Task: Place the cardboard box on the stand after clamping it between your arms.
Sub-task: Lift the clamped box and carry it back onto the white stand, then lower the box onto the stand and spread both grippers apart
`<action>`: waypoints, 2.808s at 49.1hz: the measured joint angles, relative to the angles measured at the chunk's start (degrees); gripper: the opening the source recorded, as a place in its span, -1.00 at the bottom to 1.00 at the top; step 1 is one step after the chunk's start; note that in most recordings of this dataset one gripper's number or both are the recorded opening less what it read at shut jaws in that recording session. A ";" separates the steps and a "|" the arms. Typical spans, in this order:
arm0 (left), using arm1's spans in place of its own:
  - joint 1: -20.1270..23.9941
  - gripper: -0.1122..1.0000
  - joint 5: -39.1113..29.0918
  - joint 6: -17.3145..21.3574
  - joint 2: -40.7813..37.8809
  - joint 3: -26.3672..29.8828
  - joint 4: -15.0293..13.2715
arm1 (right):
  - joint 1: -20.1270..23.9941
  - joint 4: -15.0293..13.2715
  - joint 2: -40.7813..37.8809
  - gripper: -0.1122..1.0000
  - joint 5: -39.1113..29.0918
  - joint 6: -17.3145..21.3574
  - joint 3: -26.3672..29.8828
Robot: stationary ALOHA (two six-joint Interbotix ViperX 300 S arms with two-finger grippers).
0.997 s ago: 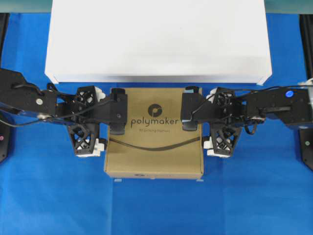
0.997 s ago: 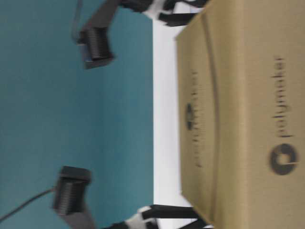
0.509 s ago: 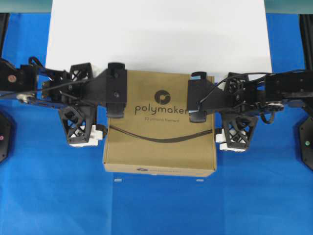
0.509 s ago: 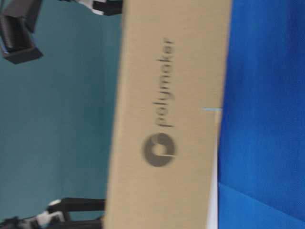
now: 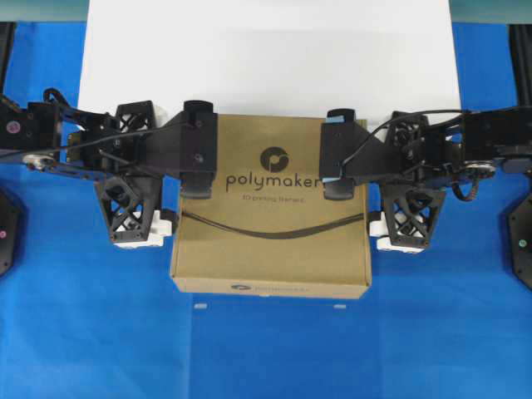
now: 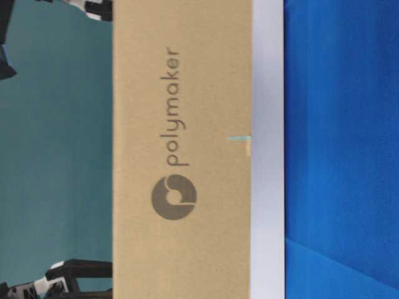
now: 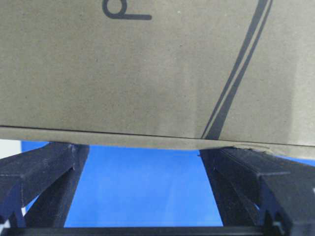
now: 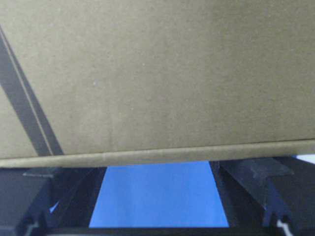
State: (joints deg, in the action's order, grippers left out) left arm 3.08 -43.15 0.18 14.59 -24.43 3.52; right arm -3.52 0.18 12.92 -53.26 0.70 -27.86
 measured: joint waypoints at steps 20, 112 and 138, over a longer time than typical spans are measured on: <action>0.70 0.78 -0.18 0.53 0.09 0.18 0.00 | -0.88 0.00 0.09 0.98 -0.09 -1.14 0.00; 30.67 0.77 -0.26 23.20 -18.98 15.73 0.97 | -35.68 6.50 -20.57 0.98 3.08 -43.59 18.37; 30.76 0.77 -0.26 23.38 -19.69 15.73 0.97 | -35.68 6.42 -22.06 0.98 3.08 -44.38 18.98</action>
State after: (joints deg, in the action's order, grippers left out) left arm 33.84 -43.42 23.55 -5.10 -8.70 4.48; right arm -39.20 6.59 -9.14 -50.19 -43.68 -8.88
